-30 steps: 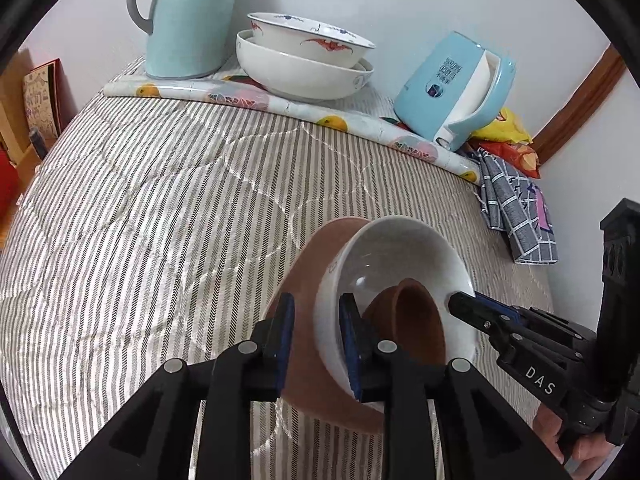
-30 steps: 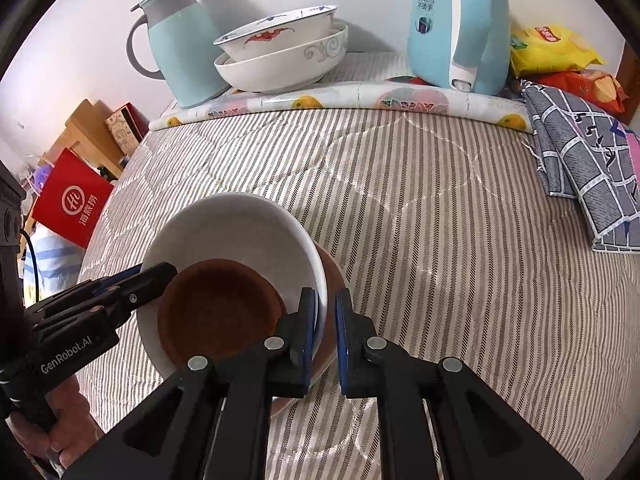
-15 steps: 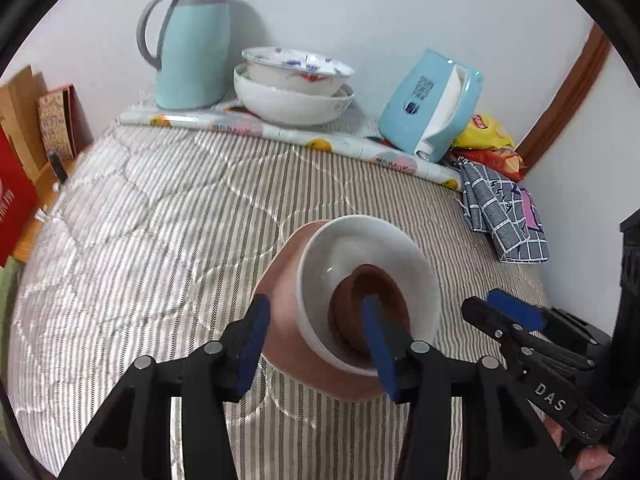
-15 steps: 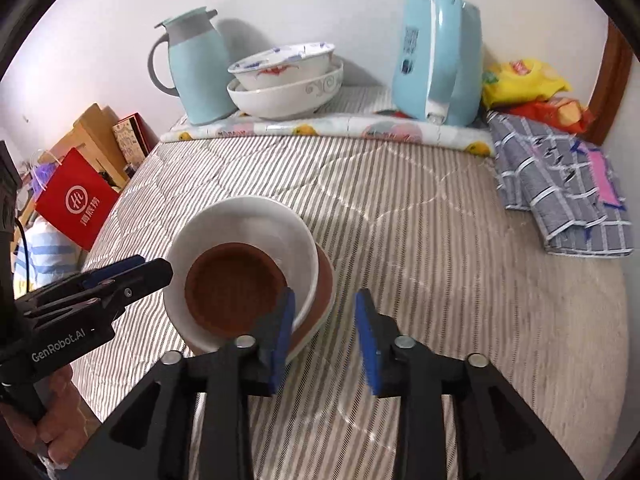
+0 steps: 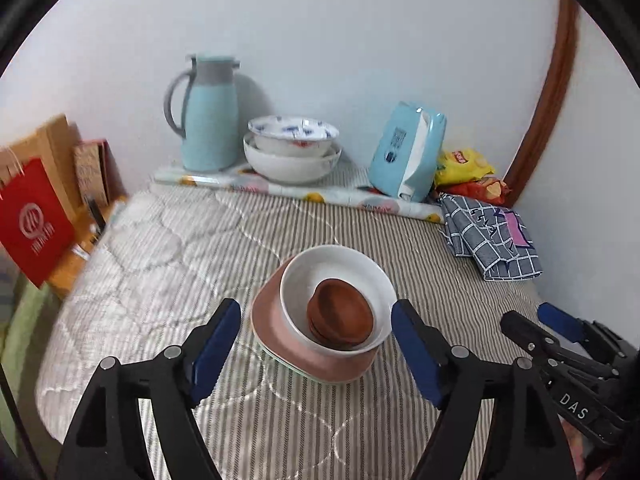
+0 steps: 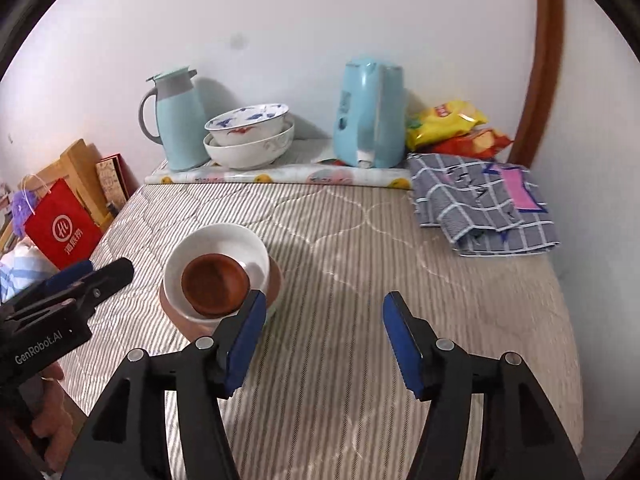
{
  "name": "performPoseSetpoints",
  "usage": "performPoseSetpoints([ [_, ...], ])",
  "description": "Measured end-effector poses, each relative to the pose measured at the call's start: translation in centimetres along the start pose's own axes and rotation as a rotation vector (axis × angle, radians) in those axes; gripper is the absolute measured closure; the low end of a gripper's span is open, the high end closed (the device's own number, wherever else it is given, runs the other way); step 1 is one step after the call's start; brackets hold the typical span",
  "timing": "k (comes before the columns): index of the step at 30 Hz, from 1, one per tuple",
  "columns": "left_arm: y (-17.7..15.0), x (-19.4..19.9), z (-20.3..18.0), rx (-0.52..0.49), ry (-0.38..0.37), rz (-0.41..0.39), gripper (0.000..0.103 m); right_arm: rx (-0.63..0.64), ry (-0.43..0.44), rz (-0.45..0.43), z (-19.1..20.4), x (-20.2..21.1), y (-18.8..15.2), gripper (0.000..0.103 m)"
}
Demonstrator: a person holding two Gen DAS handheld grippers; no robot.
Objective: Organize plates and bowls
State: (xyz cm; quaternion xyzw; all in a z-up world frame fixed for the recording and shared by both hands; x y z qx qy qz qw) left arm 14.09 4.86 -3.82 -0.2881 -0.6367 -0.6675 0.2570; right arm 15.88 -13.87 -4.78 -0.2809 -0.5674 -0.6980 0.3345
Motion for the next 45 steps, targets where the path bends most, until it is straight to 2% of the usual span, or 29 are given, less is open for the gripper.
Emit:
performPoseSetpoints([
  [4, 0.0, 2.4, -0.9, -0.012, 0.038, -0.062, 0.017, 0.005, -0.005, -0.016, -0.7, 1.8, -0.8, 0.039],
  [6, -0.3, 3.2, -1.3, -0.007, 0.039, -0.07, 0.015, -0.005, -0.011, -0.025, -1.2, 2.7, -1.3, 0.034],
  [10, -1.2, 4.3, -1.7, -0.008, 0.041, -0.075, 0.008, -0.001, -0.045, -0.064, -2.0, 4.4, -2.4, 0.016],
  [14, -1.9, 5.1, -2.2, -0.01, 0.043, -0.069, 0.004, -0.005, -0.074, -0.095, -2.8, 5.9, -3.0, 0.009],
  [22, -2.7, 6.7, -3.4, -0.054, 0.063, -0.083, 0.004, -0.012, -0.063, -0.107, -3.2, 7.4, -4.1, 0.008],
  [45, -3.2, 7.7, -4.9, -0.07, 0.058, -0.093, 0.004, -0.053, -0.078, -0.12, -4.9, 9.3, -5.1, 0.008],
])
Point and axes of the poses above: each gripper's, at about its wrist camera, not at the fingertips, and x roughly against the way its jaws point, z to its left, y to its top, the point moved 6 cm from there along -x, roughly the way its jaws point, and after that the axes turned 12 degrees about -x, right-handed, at the moved point
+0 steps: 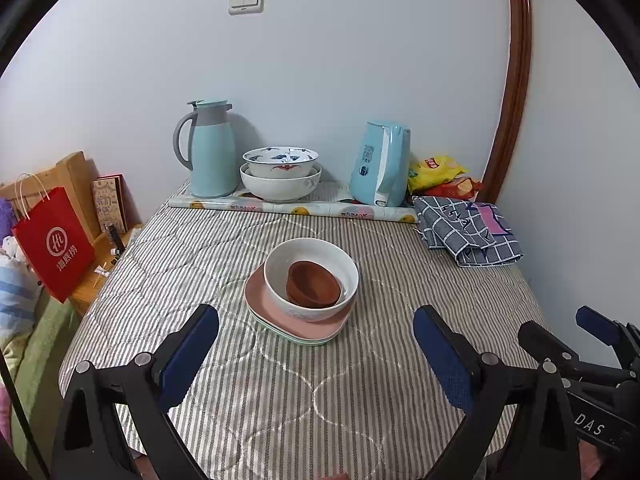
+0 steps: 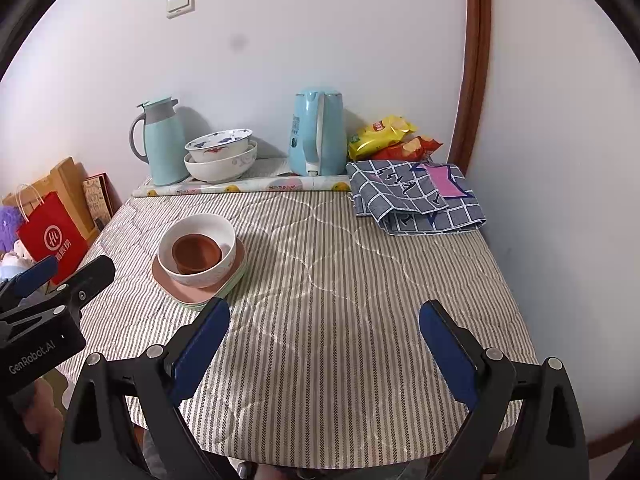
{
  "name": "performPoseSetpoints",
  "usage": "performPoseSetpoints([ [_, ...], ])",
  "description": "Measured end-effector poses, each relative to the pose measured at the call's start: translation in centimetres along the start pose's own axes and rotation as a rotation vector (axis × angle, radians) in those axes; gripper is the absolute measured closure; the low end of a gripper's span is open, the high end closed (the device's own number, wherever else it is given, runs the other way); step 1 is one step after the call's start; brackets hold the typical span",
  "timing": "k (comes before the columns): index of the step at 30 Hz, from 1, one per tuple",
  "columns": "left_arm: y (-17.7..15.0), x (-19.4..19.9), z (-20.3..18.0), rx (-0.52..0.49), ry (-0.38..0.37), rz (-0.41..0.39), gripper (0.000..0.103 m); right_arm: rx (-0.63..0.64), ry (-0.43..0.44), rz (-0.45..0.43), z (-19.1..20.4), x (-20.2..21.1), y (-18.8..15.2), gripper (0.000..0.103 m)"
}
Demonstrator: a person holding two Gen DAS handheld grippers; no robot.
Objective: Organize plates and bowls
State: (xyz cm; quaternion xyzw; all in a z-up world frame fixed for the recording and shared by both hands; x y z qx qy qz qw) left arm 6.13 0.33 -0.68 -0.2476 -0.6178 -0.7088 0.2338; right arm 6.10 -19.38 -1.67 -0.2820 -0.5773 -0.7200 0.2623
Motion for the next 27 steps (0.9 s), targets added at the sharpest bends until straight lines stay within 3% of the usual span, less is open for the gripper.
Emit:
performPoseSetpoints([
  [27, -0.17, 0.64, -0.49, -0.014, 0.001, -0.003, 0.004, -0.003, 0.013, -0.006, 0.01, 0.71, 0.13, 0.008],
])
Point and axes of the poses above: each gripper's, at about its wrist camera, not at the fingertips, and x roughly against the way its jaws point, z to its left, y to its top, the point moved 6 cm from there along -x, roughly the way its jaws point, and after that the axes turned 12 degrees about -x, right-handed, at the moved point
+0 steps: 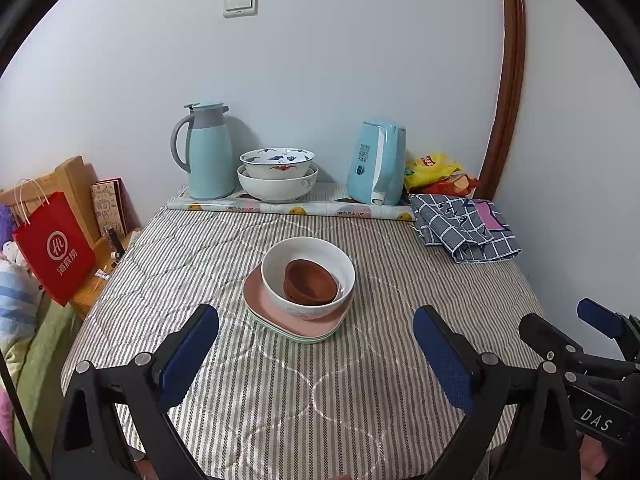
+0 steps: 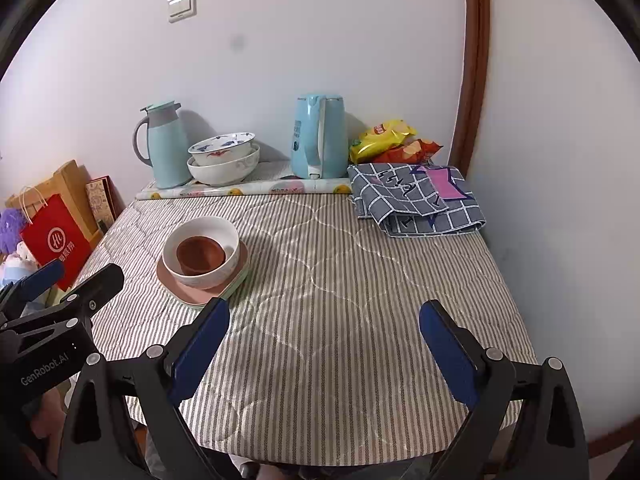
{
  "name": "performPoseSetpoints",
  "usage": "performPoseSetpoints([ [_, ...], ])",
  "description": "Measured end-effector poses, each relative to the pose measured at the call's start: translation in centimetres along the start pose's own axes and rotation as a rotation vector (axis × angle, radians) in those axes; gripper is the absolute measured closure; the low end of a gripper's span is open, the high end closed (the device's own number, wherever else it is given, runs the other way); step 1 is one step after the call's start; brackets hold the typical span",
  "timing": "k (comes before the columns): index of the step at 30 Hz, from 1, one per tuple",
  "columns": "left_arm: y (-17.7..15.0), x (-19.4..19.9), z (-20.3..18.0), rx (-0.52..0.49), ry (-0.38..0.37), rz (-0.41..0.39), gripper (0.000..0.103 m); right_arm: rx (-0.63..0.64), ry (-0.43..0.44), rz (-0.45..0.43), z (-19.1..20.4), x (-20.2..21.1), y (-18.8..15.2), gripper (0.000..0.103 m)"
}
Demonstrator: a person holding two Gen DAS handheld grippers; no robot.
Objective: Organize plates and bowls
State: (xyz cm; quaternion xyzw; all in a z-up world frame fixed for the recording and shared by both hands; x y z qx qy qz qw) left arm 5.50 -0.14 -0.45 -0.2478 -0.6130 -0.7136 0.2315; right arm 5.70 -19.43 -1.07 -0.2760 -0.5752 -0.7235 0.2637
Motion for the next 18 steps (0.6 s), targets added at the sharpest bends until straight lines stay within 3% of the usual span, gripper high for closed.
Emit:
performPoseSetpoints([
  [18, 0.06, 0.0, 0.11, -0.003, 0.001, -0.003, 0.004, -0.004, 0.007, -0.002, -0.09, 0.15, -0.09, 0.008],
])
Point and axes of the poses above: each gripper's, at about its wrist camera, not at the fingertips, and x roughly against the way its jaws point, z to its left, y to its top, the point moved 6 cm from there along -x, roughly the way its jaws point, and after that the axes turned 12 degrees about -x, right-handed, at the moved point
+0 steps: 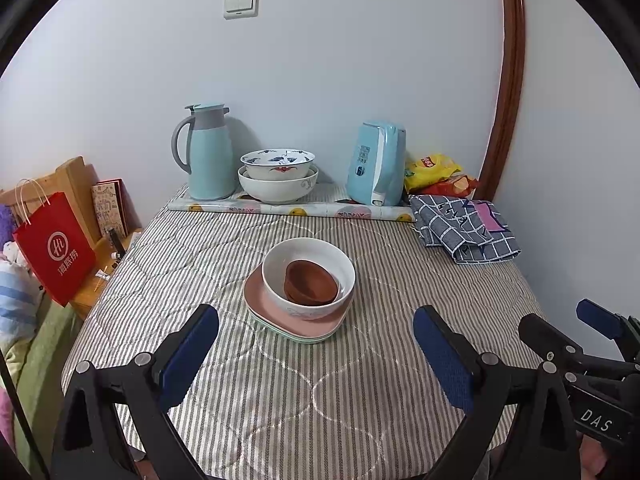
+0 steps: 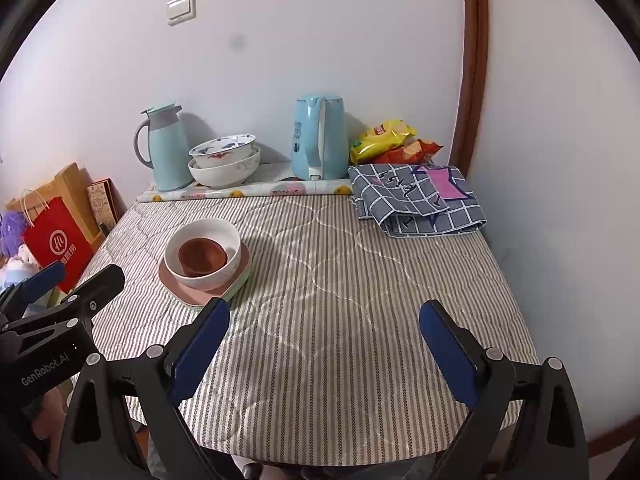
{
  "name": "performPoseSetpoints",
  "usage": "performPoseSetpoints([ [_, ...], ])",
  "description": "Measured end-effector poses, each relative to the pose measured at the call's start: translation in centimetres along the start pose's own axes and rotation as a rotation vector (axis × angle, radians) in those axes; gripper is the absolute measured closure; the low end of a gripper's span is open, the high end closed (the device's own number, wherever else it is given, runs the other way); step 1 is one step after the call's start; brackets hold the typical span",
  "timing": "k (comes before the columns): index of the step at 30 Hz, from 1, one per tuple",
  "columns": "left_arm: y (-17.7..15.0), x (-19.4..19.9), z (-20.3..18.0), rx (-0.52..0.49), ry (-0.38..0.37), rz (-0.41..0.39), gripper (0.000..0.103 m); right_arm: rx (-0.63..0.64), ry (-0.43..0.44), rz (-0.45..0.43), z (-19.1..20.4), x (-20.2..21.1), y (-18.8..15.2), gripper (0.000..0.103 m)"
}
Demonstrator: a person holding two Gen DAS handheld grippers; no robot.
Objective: Organize plates and bowls
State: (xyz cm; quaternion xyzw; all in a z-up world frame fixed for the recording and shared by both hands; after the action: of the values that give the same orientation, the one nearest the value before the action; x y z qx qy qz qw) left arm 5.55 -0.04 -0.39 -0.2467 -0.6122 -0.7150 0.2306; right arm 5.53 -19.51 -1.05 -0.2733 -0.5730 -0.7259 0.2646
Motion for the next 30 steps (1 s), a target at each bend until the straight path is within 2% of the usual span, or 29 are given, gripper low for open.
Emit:
performPoseSetpoints([
  [30, -0.37, 0.22, 0.14, 0.013, 0.009, -0.005, 0.004, 0.008, 0.005, 0.001, 0.41, -0.01, -0.18, 0.008],
])
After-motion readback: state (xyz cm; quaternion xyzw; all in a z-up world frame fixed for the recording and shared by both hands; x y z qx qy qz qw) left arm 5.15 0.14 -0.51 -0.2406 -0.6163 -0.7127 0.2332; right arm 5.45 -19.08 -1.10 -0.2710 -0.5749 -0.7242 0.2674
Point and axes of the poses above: each gripper's, at about its wrist camera, not at the fingertips, and x roughly against the way its jaws point, z to its left, y to its top, the point moved 6 cm from there along -x, roughly the way its jaws point, and after that the axes turned 12 degrees about -x, right-handed, at the moved point
